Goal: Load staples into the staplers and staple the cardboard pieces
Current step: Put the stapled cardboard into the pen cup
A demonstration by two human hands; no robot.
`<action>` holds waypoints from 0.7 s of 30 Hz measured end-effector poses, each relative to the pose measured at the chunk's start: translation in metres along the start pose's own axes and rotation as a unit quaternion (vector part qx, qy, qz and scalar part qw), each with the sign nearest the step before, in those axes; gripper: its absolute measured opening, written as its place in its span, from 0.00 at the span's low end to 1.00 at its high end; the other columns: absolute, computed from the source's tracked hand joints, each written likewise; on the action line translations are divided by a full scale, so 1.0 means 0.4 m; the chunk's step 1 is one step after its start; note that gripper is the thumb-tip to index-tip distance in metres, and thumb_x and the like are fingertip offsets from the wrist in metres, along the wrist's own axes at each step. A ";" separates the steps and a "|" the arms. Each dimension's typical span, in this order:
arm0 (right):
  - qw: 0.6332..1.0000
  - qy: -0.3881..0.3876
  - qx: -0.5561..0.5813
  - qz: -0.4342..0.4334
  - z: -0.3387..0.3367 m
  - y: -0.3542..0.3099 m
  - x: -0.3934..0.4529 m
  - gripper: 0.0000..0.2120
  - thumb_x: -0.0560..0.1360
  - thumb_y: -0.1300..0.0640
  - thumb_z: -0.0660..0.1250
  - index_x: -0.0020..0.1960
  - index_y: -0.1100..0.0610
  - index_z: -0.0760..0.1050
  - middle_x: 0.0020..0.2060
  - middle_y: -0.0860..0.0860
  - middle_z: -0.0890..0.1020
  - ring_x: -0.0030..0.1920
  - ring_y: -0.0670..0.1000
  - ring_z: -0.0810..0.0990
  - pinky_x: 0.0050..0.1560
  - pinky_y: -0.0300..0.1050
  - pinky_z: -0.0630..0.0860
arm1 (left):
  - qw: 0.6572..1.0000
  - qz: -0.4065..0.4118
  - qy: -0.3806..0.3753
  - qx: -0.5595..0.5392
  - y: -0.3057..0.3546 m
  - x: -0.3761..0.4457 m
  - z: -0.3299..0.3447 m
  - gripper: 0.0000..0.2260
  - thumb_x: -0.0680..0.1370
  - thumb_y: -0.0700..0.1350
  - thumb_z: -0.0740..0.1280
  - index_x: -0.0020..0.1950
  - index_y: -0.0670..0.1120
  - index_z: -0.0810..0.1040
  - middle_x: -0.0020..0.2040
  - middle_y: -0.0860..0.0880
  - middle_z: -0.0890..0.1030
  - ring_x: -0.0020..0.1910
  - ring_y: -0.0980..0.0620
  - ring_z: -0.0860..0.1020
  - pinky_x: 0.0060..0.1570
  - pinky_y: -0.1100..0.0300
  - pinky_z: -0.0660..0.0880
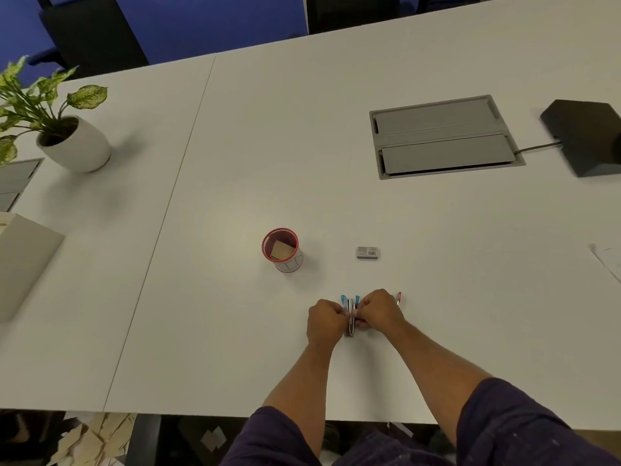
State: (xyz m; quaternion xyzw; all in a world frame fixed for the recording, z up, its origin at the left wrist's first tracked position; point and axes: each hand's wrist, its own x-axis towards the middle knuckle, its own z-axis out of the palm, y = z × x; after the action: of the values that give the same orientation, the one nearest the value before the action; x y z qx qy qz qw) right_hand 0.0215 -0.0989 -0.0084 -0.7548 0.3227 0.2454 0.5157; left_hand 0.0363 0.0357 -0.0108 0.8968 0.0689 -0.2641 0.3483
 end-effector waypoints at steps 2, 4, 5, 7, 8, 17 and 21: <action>1.000 0.006 -0.010 0.005 -0.001 0.002 0.004 0.05 0.74 0.67 0.74 0.44 0.70 0.82 0.39 0.64 0.85 0.37 0.58 0.87 0.46 0.50 0.85 | 1.000 0.002 0.008 0.009 -0.003 -0.003 0.001 0.07 0.73 0.43 0.71 0.38 0.42 0.85 0.36 0.41 0.83 0.31 0.47 0.76 0.34 0.55 0.77; 0.999 0.011 -0.041 -0.003 -0.001 0.003 0.004 0.03 0.74 0.68 0.73 0.43 0.68 0.83 0.33 0.58 0.84 0.28 0.49 0.83 0.36 0.41 0.83 | 1.000 0.000 0.010 0.022 -0.003 -0.010 0.002 0.05 0.73 0.42 0.71 0.39 0.44 0.86 0.36 0.45 0.84 0.34 0.47 0.80 0.36 0.56 0.78; 0.998 0.012 -0.057 -0.009 -0.001 0.003 0.002 0.03 0.75 0.68 0.72 0.42 0.67 0.83 0.30 0.56 0.83 0.25 0.46 0.81 0.33 0.37 0.81 | 1.000 -0.001 0.011 0.028 0.000 -0.014 0.001 0.04 0.73 0.42 0.71 0.40 0.45 0.86 0.36 0.46 0.84 0.35 0.48 0.81 0.36 0.56 0.78; 0.996 0.013 -0.083 -0.022 0.001 0.003 0.001 0.04 0.74 0.68 0.72 0.41 0.66 0.83 0.31 0.56 0.84 0.27 0.46 0.83 0.35 0.39 0.82 | 0.999 0.000 0.014 0.034 0.003 -0.021 0.000 0.04 0.74 0.43 0.71 0.40 0.45 0.86 0.36 0.48 0.84 0.35 0.49 0.81 0.36 0.57 0.79; 0.995 0.012 -0.098 -0.030 0.003 0.002 0.000 0.04 0.74 0.68 0.72 0.41 0.66 0.84 0.34 0.58 0.85 0.31 0.50 0.85 0.40 0.43 0.84 | 0.999 0.001 0.015 0.040 0.003 -0.022 0.000 0.05 0.74 0.43 0.71 0.40 0.45 0.86 0.36 0.47 0.84 0.35 0.49 0.82 0.37 0.56 0.79; 0.950 0.074 -0.272 -0.135 -0.006 0.012 -0.037 0.09 0.74 0.60 0.65 0.35 0.54 0.74 0.35 0.51 0.83 0.37 0.52 0.78 0.36 0.44 0.69 | 0.977 0.089 0.050 0.185 -0.001 -0.037 -0.008 0.12 0.75 0.50 0.64 0.37 0.44 0.79 0.34 0.48 0.81 0.34 0.47 0.80 0.37 0.54 0.77; 0.923 0.134 -0.299 -0.204 -0.027 0.037 -0.035 0.10 0.80 0.57 0.61 0.39 0.53 0.73 0.39 0.50 0.82 0.39 0.51 0.77 0.36 0.44 0.67 | 0.940 0.193 0.116 0.257 -0.009 -0.038 -0.012 0.14 0.79 0.50 0.62 0.36 0.46 0.76 0.35 0.49 0.76 0.33 0.47 0.75 0.36 0.54 0.69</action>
State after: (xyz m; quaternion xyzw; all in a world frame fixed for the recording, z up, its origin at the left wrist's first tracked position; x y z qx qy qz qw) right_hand 0.0015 -0.1094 -0.0038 -0.9492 0.1396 0.1167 0.2569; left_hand 0.0244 0.0425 -0.0018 0.9763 -0.1357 -0.0952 0.1394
